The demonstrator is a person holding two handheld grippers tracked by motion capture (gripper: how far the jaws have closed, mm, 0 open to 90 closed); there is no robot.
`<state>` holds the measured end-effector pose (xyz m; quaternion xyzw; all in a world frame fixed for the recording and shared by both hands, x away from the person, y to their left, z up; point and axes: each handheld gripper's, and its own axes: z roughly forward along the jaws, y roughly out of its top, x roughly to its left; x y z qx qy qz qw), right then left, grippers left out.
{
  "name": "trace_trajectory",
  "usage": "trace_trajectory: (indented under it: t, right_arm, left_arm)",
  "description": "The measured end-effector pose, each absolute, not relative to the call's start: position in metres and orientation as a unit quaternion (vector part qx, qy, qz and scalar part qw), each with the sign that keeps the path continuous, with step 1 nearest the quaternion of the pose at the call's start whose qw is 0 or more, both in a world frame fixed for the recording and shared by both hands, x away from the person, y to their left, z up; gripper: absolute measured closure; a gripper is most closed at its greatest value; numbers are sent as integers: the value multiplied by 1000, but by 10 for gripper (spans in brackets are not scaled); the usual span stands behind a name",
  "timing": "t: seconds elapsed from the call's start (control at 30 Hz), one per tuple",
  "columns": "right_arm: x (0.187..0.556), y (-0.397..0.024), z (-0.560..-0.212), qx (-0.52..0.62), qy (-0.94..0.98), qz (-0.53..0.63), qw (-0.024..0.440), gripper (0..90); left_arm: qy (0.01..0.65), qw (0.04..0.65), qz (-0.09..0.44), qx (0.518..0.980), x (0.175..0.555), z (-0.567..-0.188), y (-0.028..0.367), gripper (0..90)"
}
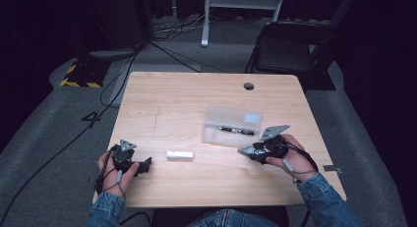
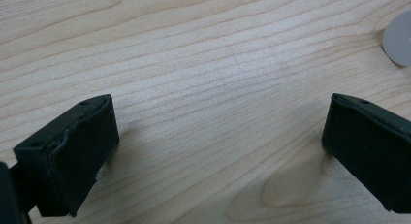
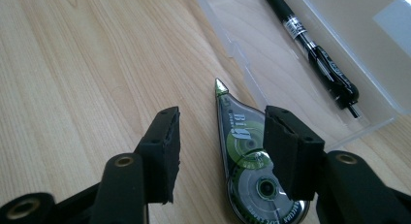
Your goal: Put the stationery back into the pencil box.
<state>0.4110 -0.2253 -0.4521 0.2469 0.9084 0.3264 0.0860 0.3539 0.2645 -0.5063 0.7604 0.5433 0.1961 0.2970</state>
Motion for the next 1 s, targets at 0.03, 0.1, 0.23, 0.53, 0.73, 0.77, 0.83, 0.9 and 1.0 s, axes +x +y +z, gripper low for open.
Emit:
trace_trajectory:
  t: [0.03, 0.1, 0.23, 0.53, 0.73, 0.77, 0.83, 0.9, 1.0]
  right_arm:
    - [411, -225, -453, 246, 909, 326, 87, 486]
    - [412, -223, -455, 241, 911, 323, 88, 486]
    - [413, -222, -460, 237, 913, 320, 87, 482]
    - [418, -221, -468, 230, 915, 316, 99, 444]
    - [420, -220, -471, 229, 916, 313, 104, 435]
    - [420, -220, -471, 228, 916, 311, 106, 434]
    - [421, -219, -473, 225, 918, 309, 108, 426]
    - [421, -219, -473, 225, 918, 308, 109, 424]
    - [421, -218, -475, 224, 920, 302, 111, 418]
  left_arm:
    - [543, 297, 196, 760, 354, -506, 265, 1]
    - [541, 296, 196, 762, 354, -506, 265, 1]
    - [541, 296, 196, 762, 354, -506, 265, 1]
    - [541, 296, 196, 762, 354, -506, 265, 1]
    - [541, 296, 196, 762, 354, -506, 265, 1]
    - [541, 296, 196, 762, 354, -506, 265, 2]
    - [541, 296, 195, 762, 354, -506, 264, 2]
    - [541, 296, 195, 762, 354, -506, 264, 2]
    - [541, 296, 194, 763, 354, -506, 264, 2]
